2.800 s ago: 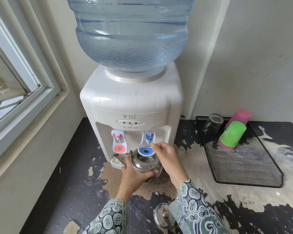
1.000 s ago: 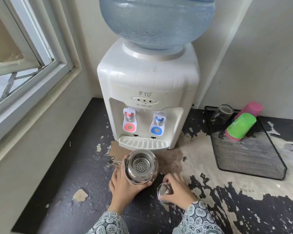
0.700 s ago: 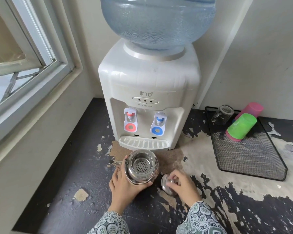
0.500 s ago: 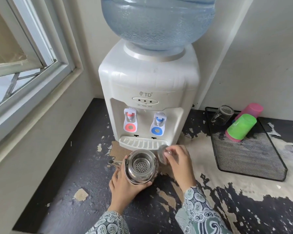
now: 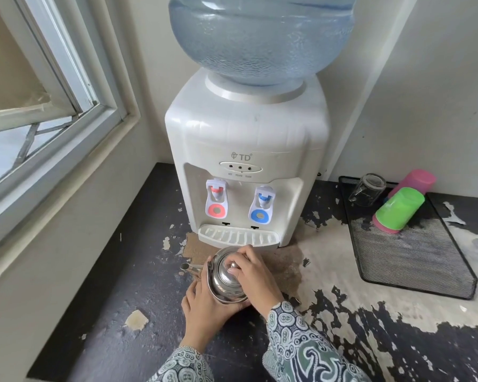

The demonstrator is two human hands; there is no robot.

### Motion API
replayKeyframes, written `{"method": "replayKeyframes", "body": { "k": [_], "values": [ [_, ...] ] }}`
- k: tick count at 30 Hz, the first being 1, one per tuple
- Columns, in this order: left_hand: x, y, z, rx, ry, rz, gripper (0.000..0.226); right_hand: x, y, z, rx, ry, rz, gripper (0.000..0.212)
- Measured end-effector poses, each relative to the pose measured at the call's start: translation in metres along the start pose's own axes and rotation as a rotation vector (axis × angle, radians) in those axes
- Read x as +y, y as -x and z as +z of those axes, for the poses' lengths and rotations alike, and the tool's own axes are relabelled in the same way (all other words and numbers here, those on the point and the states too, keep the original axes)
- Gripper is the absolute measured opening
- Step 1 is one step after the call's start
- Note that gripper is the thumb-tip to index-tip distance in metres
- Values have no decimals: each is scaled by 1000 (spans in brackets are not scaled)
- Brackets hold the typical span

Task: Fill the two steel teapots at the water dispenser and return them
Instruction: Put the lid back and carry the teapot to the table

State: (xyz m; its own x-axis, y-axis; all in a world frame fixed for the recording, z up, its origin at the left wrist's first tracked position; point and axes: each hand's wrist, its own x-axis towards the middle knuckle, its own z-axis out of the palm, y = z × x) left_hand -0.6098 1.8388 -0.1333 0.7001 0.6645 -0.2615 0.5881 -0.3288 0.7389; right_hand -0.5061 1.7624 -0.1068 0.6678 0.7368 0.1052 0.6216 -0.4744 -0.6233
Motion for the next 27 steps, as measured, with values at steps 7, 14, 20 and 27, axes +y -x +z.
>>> {"method": "replayKeyframes", "body": {
  "k": [7, 14, 20, 27],
  "values": [
    [-2, -1, 2, -8, -13, -16, 129, 4, 0, 10, 68, 73, -40, 10],
    [-4, -3, 4, -5, -37, -19, 132, 4, -3, 4, -1, 55, -31, 10],
    [-5, -3, 5, 1, -68, -25, 135, 9, -4, -13, -232, -120, -7, 24],
    [-4, -3, 4, 9, -63, 4, 132, 7, -1, -11, -172, -18, -50, 25]
  ]
}}
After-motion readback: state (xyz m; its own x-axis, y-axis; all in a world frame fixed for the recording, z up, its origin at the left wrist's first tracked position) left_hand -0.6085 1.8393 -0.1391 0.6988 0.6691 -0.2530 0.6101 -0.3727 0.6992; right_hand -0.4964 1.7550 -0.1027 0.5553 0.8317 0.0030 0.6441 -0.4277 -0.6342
